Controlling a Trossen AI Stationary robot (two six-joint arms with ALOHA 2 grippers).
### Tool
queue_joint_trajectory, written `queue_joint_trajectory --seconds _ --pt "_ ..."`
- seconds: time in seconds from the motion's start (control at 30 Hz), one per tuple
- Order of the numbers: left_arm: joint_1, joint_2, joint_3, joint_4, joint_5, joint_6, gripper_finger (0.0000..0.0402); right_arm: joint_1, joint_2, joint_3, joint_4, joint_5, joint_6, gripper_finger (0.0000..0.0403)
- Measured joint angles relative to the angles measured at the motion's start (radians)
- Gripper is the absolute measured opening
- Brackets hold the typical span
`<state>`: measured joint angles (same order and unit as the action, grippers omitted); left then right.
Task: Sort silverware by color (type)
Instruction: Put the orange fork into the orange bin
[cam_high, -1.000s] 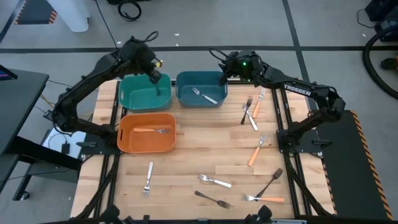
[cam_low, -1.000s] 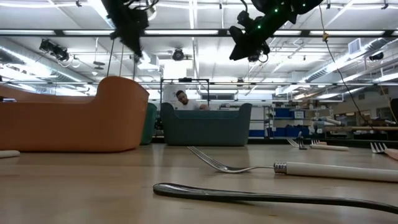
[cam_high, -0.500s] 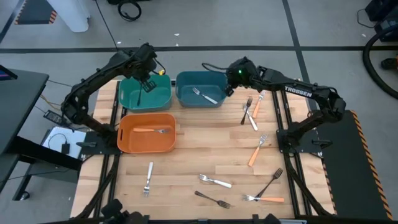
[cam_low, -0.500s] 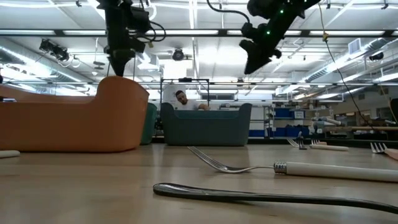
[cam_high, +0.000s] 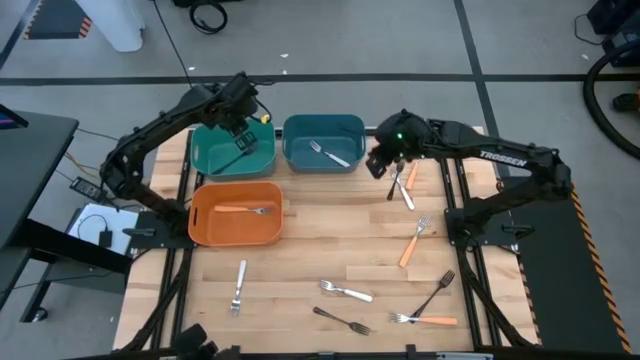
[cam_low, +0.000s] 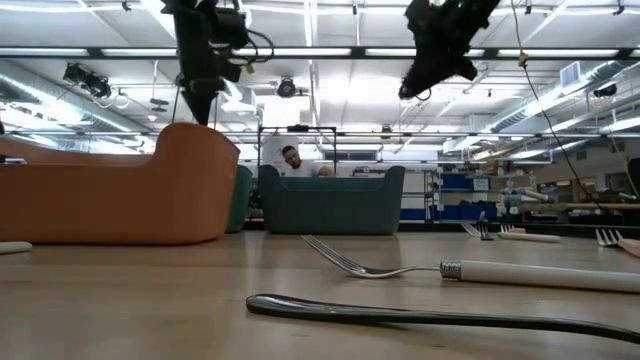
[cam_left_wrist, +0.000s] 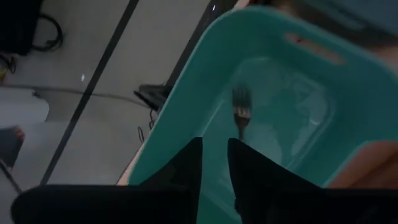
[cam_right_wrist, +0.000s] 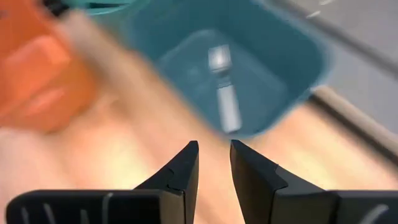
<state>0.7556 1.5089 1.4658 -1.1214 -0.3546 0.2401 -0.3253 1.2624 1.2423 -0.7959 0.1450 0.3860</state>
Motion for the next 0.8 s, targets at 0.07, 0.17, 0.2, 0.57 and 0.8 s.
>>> queue_joint_trajectory --seconds 0.07,0.17,0.2,0.57,0.8 --pt "-0.032 -0.015 0.0 0.007 0.005 0.0 0.0086 0.045 -0.001 0.0 -0.027 -0.034 0.036 0.01" --pt "-0.086 -0.041 0.0 0.011 0.033 -0.001 0.0086 0.118 0.013 0.0 -0.077 -0.071 0.082 0.01" --pt "-0.105 -0.05 0.0 0.011 0.046 -0.001 0.0086 0.143 0.025 0.0 -0.09 -0.081 0.101 0.01" --pt "-0.316 -0.101 0.0 0.016 0.069 -0.052 0.0087 0.426 0.094 -0.001 -0.428 -0.106 0.638 0.01" --pt "-0.382 -0.099 0.0 0.061 0.069 -0.046 0.0087 0.633 0.132 -0.001 -0.465 -0.155 0.87 0.01"
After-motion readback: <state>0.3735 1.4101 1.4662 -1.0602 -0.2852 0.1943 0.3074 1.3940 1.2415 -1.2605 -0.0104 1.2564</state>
